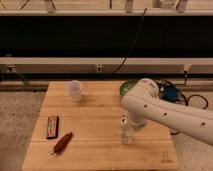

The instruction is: Knock the bottle over

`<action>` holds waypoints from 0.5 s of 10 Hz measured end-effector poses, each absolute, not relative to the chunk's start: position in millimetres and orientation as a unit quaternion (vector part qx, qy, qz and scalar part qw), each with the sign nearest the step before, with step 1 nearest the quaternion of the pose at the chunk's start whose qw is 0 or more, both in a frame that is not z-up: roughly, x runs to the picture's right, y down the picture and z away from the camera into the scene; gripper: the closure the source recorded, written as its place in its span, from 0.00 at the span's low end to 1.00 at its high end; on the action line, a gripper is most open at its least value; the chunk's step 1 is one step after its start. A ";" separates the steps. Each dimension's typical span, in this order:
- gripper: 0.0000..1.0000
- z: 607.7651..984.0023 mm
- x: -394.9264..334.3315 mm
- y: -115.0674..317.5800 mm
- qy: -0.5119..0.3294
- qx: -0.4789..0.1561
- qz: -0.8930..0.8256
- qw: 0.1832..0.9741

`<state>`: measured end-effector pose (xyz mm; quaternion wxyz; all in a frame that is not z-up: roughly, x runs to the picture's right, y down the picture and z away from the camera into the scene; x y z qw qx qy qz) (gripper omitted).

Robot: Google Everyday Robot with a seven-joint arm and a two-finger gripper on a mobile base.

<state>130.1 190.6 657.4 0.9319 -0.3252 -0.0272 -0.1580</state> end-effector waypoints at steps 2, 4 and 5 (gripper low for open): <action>1.00 655.7 118.6 191.3 -0.032 -0.324 -0.172 0.930; 1.00 653.9 108.8 191.9 -0.034 -0.323 -0.180 0.928; 1.00 653.3 107.0 191.6 -0.035 -0.322 -0.183 0.928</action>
